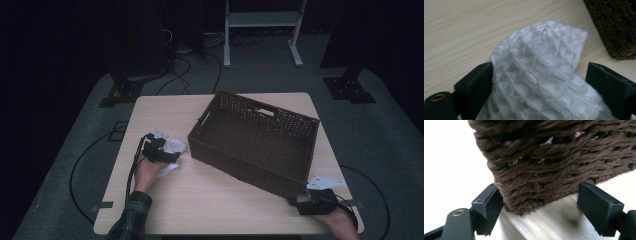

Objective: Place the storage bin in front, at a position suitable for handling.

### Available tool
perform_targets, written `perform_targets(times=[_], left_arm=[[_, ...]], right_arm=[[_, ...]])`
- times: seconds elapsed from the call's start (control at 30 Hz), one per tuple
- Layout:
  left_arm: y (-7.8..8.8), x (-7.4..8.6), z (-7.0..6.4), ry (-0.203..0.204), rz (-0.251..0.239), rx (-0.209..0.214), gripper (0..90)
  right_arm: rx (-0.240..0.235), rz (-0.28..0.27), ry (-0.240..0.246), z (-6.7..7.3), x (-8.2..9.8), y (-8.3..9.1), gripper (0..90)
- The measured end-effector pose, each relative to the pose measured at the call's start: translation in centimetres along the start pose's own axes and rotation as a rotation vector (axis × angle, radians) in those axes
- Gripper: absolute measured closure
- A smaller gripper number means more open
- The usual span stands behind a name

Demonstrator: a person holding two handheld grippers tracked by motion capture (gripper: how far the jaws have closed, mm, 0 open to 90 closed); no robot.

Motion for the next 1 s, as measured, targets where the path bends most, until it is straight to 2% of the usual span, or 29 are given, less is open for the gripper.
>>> perform_targets(times=[0.1, 0.2, 0.33, 0.43, 0.63, 0.8, 0.93, 1.0], left_arm=[[0.1, 0.1, 0.1, 0.002, 0.004, 0.006, 23.6], [0.7, 0.5, 0.4, -0.002, -0.022, 0.016, 33.8], [1.2, 0.8, 0.8, 0.014, -0.026, 0.010, 45.9], [1.5, 0.9, 0.6, -0.009, -0.013, -0.003, 53.3], [1.7, 0.8, 0.5, -0.008, -0.011, -0.006, 61.2], [2.4, 0.9, 0.3, 0.000, -0.039, 0.004, 65.6], [3.2, 0.6, 0.2, 0.004, -0.075, 0.020, 65.6], [4.1, 0.2, 0.0, 0.022, -0.110, 0.039, 65.6]], right_arm=[[0.000, 0.000, 0.000, 0.0, 0.0, 0.0, 20.8], [0.000, 0.000, 0.000, 0.0, 0.0, 0.0, 20.8], [0.000, 0.000, 0.000, 0.0, 0.0, 0.0, 20.8], [0.000, 0.000, 0.000, 0.0, 0.0, 0.0, 20.8], [0.000, 0.000, 0.000, 0.0, 0.0, 0.0, 20.7], [0.001, 0.000, -0.001, 0.0, 0.0, 0.0, 20.7], [0.001, 0.000, -0.001, 0.0, 0.0, 0.0, 20.7], [0.001, 0.000, -0.001, 0.0, 0.0, 0.0, 20.7]])
Point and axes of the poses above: each handheld gripper's, and its own axes: y roughly backward along the jaws, x roughly out of its underside, z roughly to its left, the point moved 1 cm from there along -y, roughly forward along the jaws, and after that the axes turned 15 degrees about -z, right-handed, at the moved point
